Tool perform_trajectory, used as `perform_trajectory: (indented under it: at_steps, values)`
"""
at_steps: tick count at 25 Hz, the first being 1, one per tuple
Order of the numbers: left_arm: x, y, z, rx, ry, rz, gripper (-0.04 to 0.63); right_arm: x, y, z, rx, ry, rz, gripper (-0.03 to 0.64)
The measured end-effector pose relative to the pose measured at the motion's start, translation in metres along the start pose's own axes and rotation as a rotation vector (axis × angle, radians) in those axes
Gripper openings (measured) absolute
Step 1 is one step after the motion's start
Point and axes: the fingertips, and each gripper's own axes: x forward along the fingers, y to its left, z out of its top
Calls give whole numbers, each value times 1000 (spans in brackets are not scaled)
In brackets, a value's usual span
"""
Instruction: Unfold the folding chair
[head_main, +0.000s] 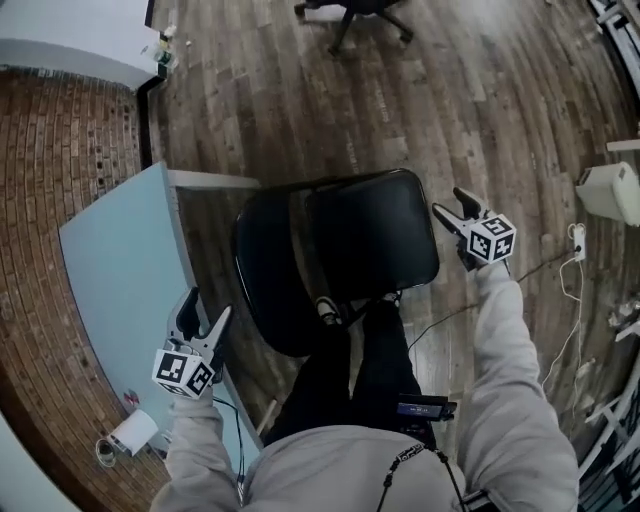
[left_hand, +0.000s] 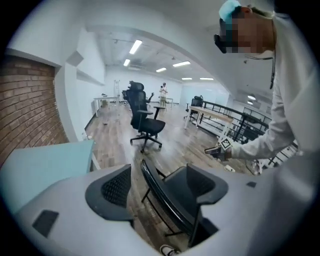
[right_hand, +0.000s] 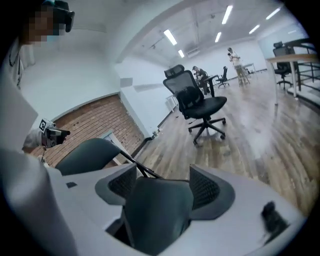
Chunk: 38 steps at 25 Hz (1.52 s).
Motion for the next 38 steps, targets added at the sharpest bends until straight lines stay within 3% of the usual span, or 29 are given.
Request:
perform_trajectory:
  at_steps: [4, 9, 12, 16, 17, 19, 21, 25, 28, 38]
  values:
    - [-48, 17, 42, -58, -157, 16, 334, -50, 68, 85, -96, -72, -57, 318]
    - [-101, 24, 96, -11, -325, -21, 333, -111, 170, 202, -230, -214, -134, 318]
    - [-142, 22, 128, 14, -420, -39, 330, -146, 249, 242, -267, -275, -155, 318]
    - [-210, 5, 183, 73, -590, -83, 206, -183, 370, 282, -324, -349, -97, 313]
    - [-224, -2, 195, 90, -627, -97, 155, -193, 400, 290, -354, -362, -88, 294]
    - [-248, -16, 213, 132, -678, -117, 53, -213, 455, 304, -404, -404, -96, 63]
    - [-267, -23, 224, 160, -709, -126, 8, -226, 509, 318, -436, -446, -98, 11]
    - [-303, -25, 229, 156, -749, -138, 6, -233, 605, 324, -454, -484, -62, 8]
    - [-327, -23, 237, 147, -788, -159, 6, -233, 651, 323, -473, -485, -54, 8]
    - [-358, -20, 231, 193, -783, -172, 6, -220, 704, 315, -477, -501, -55, 7]
